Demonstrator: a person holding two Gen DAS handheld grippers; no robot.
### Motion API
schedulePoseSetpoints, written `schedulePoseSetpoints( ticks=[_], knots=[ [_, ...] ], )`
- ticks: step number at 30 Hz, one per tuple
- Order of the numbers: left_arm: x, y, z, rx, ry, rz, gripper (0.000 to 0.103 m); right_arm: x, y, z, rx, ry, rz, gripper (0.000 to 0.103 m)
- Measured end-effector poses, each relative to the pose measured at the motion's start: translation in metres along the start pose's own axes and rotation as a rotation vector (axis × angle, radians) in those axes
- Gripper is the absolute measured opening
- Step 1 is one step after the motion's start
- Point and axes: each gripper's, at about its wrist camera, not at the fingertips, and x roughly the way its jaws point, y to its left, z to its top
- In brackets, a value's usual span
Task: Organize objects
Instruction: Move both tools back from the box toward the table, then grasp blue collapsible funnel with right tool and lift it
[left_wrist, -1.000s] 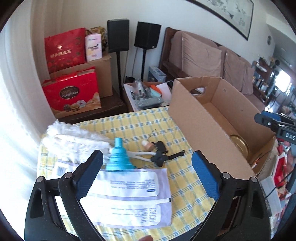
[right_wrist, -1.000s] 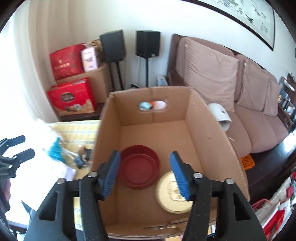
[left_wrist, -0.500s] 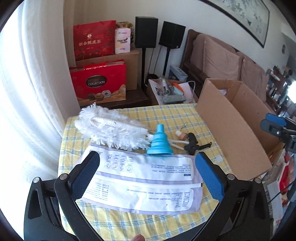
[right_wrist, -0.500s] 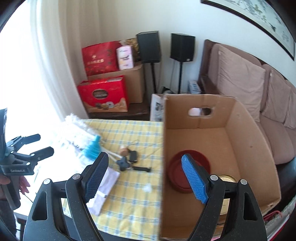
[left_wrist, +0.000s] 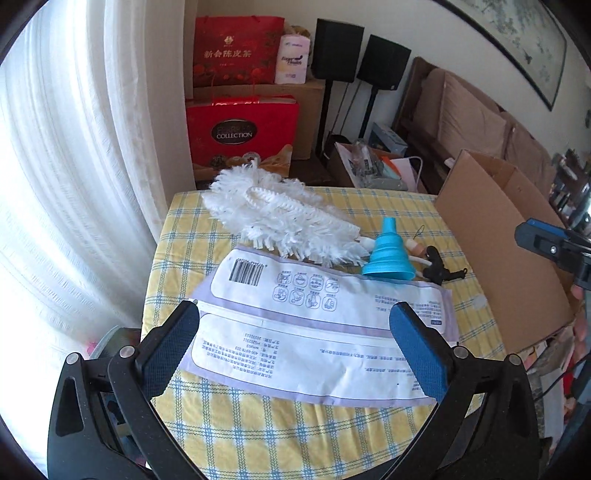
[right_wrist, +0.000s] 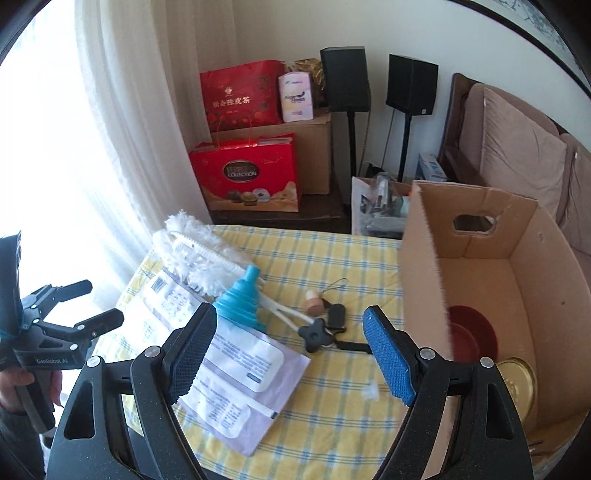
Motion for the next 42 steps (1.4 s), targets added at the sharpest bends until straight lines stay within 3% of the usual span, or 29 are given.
schedulePoseSetpoints(
  ticks=[13,21,29,37,39,42],
  knots=[
    [0.051,0.064,-0.022,-0.139,0.064,0.000,0.103,0.067,0.013,-0.005,0.047,0.067,0.045,0.083],
    [0.057,0.058,-0.019,-0.113,0.059,-0.009,0.103,0.112,0.010,0.005,0.143,0.126,0.104,0.081],
    [0.062,0.048,-0.009,-0.081,0.059,-0.030,0.103,0.144,0.017,0.011,0.150,0.177,0.104,0.071],
    [0.068,0.037,-0.004,-0.063,0.064,-0.060,0.103,0.164,0.029,0.007,0.128,0.238,0.111,0.042],
    [0.069,0.032,-0.003,-0.052,0.063,-0.066,0.103,0.162,0.031,0.008,0.115,0.236,0.105,0.041],
    [0.066,0.022,0.000,-0.032,0.059,-0.077,0.103,0.149,0.027,0.011,0.118,0.201,0.120,0.031]
  ],
)
